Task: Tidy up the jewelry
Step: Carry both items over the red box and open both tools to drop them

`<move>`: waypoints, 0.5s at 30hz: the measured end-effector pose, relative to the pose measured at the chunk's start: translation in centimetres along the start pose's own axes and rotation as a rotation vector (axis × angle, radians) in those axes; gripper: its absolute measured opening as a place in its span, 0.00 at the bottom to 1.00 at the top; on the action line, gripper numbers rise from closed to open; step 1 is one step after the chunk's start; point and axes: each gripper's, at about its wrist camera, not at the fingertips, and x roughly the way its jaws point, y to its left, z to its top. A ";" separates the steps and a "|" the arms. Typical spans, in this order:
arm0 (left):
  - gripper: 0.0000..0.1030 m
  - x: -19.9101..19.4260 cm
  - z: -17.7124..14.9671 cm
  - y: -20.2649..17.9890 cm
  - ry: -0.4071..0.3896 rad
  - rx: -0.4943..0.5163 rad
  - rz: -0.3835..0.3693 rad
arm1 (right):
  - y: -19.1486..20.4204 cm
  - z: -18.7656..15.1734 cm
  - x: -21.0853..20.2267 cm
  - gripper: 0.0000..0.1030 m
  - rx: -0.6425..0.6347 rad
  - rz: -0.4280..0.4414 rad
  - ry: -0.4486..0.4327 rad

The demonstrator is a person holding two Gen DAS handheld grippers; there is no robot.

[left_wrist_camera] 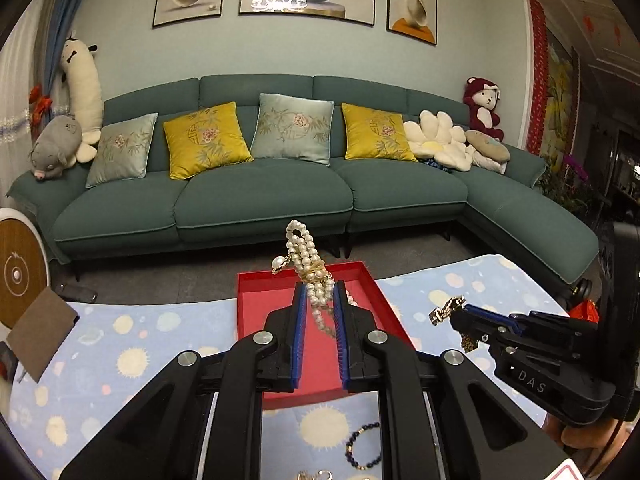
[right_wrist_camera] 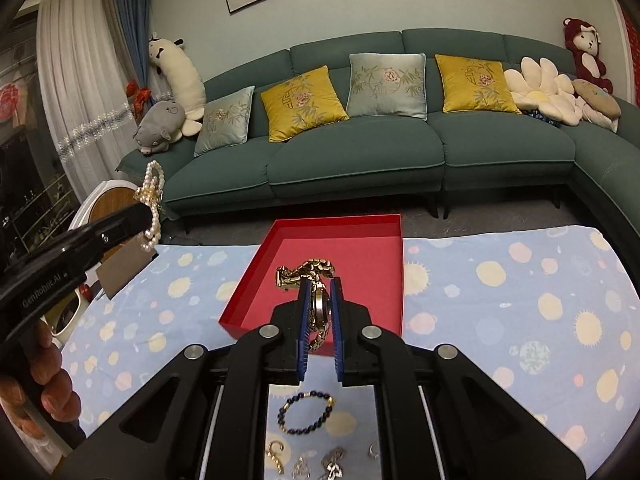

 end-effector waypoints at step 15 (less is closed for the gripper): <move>0.11 18.8 -2.1 5.4 0.221 -0.120 0.057 | -4.4 2.0 16.7 0.08 0.066 -0.051 0.144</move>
